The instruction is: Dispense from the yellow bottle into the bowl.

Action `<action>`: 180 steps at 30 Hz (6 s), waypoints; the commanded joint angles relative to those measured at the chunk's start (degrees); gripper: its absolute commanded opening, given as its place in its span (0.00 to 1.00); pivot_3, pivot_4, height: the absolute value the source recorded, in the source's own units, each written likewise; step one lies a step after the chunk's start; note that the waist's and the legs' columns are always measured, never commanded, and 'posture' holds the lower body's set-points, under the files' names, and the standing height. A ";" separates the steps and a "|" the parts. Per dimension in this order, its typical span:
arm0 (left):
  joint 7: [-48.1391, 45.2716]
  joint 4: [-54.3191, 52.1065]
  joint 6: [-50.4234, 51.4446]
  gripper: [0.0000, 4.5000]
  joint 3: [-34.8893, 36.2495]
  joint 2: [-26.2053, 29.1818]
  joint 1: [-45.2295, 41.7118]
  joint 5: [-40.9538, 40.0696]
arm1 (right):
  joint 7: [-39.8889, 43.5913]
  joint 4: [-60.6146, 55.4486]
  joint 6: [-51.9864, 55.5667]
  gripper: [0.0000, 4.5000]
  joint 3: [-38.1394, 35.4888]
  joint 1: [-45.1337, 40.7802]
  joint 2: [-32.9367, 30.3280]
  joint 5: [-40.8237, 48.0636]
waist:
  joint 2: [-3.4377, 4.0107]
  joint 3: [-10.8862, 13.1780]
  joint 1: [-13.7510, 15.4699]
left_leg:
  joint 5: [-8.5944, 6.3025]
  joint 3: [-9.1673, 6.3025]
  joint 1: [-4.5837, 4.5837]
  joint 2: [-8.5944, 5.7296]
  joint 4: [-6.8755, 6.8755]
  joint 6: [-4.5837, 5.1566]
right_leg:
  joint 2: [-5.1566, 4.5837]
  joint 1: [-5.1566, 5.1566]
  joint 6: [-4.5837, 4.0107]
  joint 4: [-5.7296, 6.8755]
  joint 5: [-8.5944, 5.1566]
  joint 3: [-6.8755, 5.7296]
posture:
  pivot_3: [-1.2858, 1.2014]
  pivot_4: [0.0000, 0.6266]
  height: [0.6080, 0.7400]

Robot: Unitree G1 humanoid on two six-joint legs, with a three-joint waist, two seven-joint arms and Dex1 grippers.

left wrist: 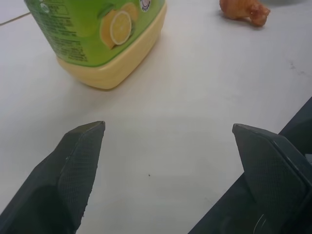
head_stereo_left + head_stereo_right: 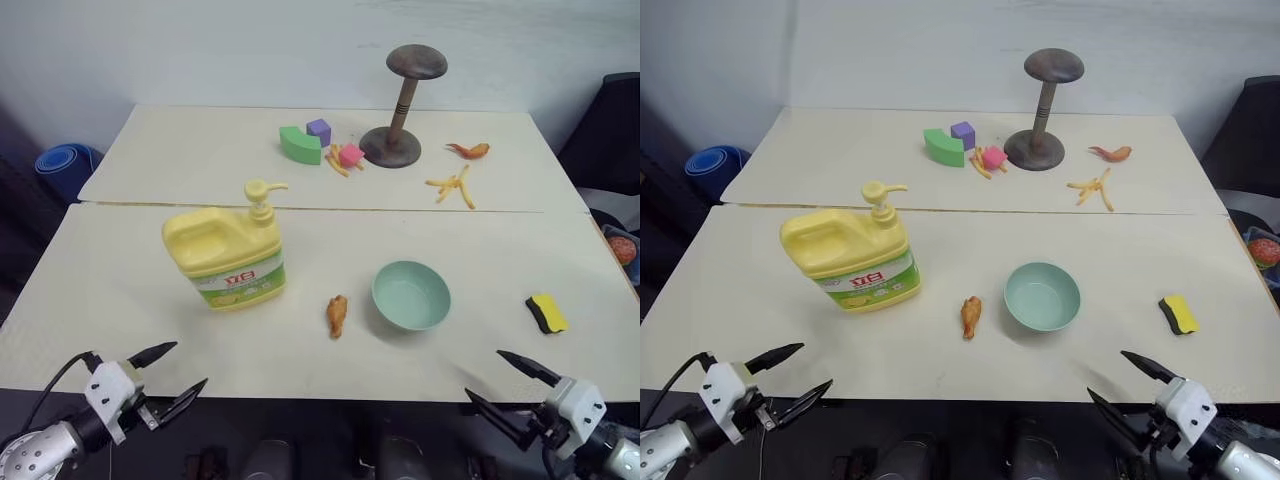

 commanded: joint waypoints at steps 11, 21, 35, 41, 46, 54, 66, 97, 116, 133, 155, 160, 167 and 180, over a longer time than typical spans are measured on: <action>-11.62 -6.73 6.82 0.99 -0.35 4.45 -2.81 -11.39 | -16.95 -29.88 55.36 1.00 20.76 -33.02 -9.79 10.47 | 0.00 -0.02 -0.03 | 0.29 -0.16 0.06 0.05 0.03 -0.51 | 0.02 -0.21 -0.10 0.10 -0.02 -0.06 | 0.52 0.24 1.00; -10.18 -8.88 7.13 0.99 -0.80 3.19 -3.03 -10.16 | -31.58 -16.45 85.26 1.00 42.31 -63.66 7.49 2.42 | -0.13 -0.10 -0.96 | 0.30 -0.18 -0.09 -0.01 0.10 -0.48 | 0.02 -0.27 -0.06 0.10 0.00 -0.12 | 0.52 0.24 1.00; -8.44 -10.40 6.06 0.99 -1.08 1.95 -2.66 -9.45 | -32.35 -9.41 89.64 1.00 50.88 -68.54 9.83 -8.06 | -0.17 -0.12 -1.72 | 0.37 -0.15 -0.14 -0.04 0.10 -0.53 | 0.17 -0.27 0.04 0.26 0.06 -0.14 | 0.52 0.24 1.00; -8.04 -10.05 5.60 0.99 -1.58 1.30 -3.73 -8.97 | -31.10 -6.58 90.37 1.00 50.35 -66.95 11.57 -8.44 | -0.18 -0.13 -1.70 | 0.37 -0.15 -0.12 -0.03 0.10 -0.53 | 0.17 -0.26 0.04 0.28 0.06 -0.13 | 0.52 0.24 1.00; -8.13 -9.71 5.56 0.99 -1.48 0.96 -4.21 -8.92 | -30.41 -6.06 90.49 1.00 48.77 -66.66 13.79 -8.08 | -0.17 -0.12 -1.83 | 0.38 -0.15 -0.11 -0.02 0.10 -0.53 | 0.17 -0.27 0.04 0.31 0.06 -0.12 | 0.52 0.24 1.00; -8.67 -8.26 5.59 1.00 -2.32 0.64 -5.47 -8.93 | -26.83 -7.21 87.70 0.91 47.29 -65.82 11.80 -7.81 | -0.15 -0.11 -1.78 | 0.38 -0.15 -0.12 -0.02 0.10 -0.53 | 0.17 -0.27 0.03 0.29 0.06 -0.12 | 0.52 0.24 1.00; -8.37 -5.97 4.39 1.00 -4.36 -0.56 -8.43 -7.73 | -16.05 -10.92 72.57 0.49 43.67 -61.87 8.07 -5.32 | -0.15 -0.11 -1.69 | 0.37 -0.16 -0.14 -0.02 0.10 -0.52 | 0.18 -0.27 0.04 0.22 0.06 -0.14 | 0.52 0.24 1.00; -7.18 -14.13 13.62 1.00 -14.98 -2.70 -19.68 -10.43 | 8.93 17.11 19.48 0.99 2.82 -36.48 -17.44 -2.79 | 0.39 0.12 -0.79 | 0.46 0.66 0.13 0.19 0.09 -0.47 | 0.62 0.03 0.17 -0.23 0.42 0.71 | 0.52 0.24 1.00; -5.11 -12.90 10.86 1.00 -13.09 -2.59 -17.99 -7.70 | -12.46 -5.61 43.04 0.87 24.97 -37.46 -2.70 -10.85 | 0.10 0.00 -0.21 | 0.27 0.74 0.13 0.29 0.10 -0.54 | 0.71 -0.34 0.10 -0.32 0.45 0.97 | 0.52 0.24 1.00; 10.19 -30.99 26.91 0.59 5.99 1.43 -14.51 -39.03 | 2.91 -2.07 37.42 0.00 29.35 -55.07 -4.15 -11.50 | 0.03 0.11 -0.95 | 0.27 0.80 0.18 0.39 0.11 -0.53 | 0.73 -0.35 0.02 -0.24 0.44 1.01 | 0.52 0.24 1.00; 20.33 -9.78 39.76 0.01 -9.79 6.81 -59.19 -27.41 | 18.34 18.09 44.63 0.00 42.95 -100.76 7.71 -19.34 | -0.11 0.20 -1.79 | 0.56 0.76 -0.02 0.13 0.22 -0.58 | 1.00 -0.42 0.15 -0.01 0.63 0.86 | 0.52 0.24 1.00; 24.46 -9.21 47.69 0.01 -11.62 7.14 -60.78 -25.63 | 19.94 16.01 46.20 0.00 43.55 -100.90 8.24 -19.58 | -0.12 0.19 -1.78 | 0.62 0.70 -0.01 0.13 0.22 -0.66 | 0.99 -0.41 0.16 0.03 0.64 0.88 | 0.52 0.24 1.00; 26.09 -9.20 56.94 0.01 -12.44 7.87 -61.04 -25.61 | 19.60 14.38 47.50 0.00 43.58 -100.15 8.85 -20.06 | -0.14 0.18 -1.84 | 0.62 0.68 0.04 0.12 0.22 -0.68 | 0.91 -0.40 0.16 0.08 0.64 0.93 | 0.52 0.24 1.00; 22.86 -7.40 63.35 0.01 -16.65 10.56 -55.64 -21.95 | 19.17 11.74 49.23 0.00 43.22 -99.10 9.76 -19.58 | 0.17 -0.04 -2.02 | 0.63 0.76 0.33 0.13 0.14 -0.77 | 0.91 -0.28 0.15 0.14 0.63 1.10 | 0.52 0.24 1.00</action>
